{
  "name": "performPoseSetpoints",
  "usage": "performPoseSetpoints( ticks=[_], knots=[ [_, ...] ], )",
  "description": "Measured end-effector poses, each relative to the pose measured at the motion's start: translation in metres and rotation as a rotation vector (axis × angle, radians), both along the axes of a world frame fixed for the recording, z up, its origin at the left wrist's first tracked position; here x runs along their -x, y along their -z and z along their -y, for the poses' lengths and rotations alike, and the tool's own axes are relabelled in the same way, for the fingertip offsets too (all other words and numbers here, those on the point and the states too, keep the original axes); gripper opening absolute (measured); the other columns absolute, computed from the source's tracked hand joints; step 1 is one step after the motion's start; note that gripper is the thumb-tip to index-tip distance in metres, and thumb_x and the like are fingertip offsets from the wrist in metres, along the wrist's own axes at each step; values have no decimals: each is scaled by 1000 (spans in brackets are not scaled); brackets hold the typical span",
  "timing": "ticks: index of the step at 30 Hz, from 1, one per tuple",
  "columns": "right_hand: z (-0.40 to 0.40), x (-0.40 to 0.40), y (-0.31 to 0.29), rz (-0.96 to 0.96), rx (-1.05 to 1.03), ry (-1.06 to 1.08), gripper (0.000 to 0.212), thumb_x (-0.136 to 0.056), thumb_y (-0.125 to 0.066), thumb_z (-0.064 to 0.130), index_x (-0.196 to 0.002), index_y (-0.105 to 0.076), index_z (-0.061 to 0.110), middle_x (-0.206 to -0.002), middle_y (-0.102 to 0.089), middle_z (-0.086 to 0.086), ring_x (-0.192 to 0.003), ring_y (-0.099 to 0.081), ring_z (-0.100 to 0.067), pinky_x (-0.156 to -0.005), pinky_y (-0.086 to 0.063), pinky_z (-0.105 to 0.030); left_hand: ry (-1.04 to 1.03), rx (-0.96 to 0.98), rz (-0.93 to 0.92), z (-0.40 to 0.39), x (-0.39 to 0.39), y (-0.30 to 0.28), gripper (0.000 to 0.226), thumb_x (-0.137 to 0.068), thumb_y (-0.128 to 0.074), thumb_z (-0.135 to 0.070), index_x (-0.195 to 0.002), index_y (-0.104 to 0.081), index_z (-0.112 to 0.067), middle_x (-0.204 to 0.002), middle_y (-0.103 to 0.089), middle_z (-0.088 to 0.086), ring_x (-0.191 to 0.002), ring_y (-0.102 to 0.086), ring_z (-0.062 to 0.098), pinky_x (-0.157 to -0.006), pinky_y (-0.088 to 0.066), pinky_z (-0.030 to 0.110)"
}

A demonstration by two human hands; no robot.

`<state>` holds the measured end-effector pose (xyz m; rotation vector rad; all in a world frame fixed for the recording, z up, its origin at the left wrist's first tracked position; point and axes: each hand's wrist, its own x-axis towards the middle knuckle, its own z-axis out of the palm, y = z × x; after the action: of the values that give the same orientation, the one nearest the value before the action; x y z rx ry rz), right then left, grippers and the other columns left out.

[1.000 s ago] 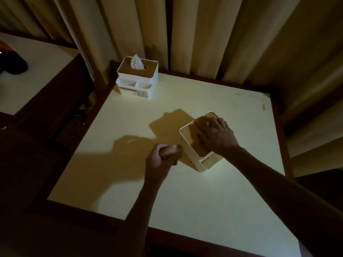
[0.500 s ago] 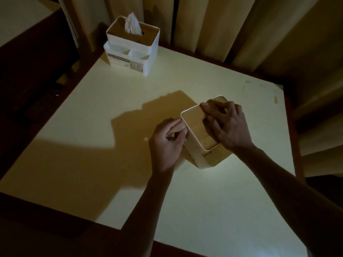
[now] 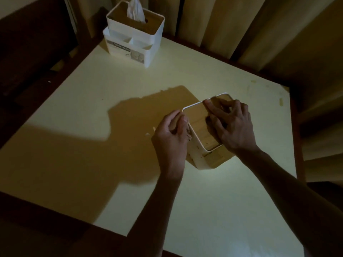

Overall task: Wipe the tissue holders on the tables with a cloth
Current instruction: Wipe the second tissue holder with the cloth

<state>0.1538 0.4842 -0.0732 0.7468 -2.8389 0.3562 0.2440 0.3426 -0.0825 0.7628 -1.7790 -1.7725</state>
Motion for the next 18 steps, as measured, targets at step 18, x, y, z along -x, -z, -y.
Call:
performPoseSetpoints(
  ticks=[18],
  knots=[
    [3,-1,-3,58,-8,26,50,-93,-25,58,-141,-35,49,-128,-42,-8,-115,-34,-25,-97,-35,-46,27,194,178,0,7,31,27,-92,-56,-7,-116,-65,2,-113,-65,16,-104,-60,23,-90,-33,6]
  ],
)
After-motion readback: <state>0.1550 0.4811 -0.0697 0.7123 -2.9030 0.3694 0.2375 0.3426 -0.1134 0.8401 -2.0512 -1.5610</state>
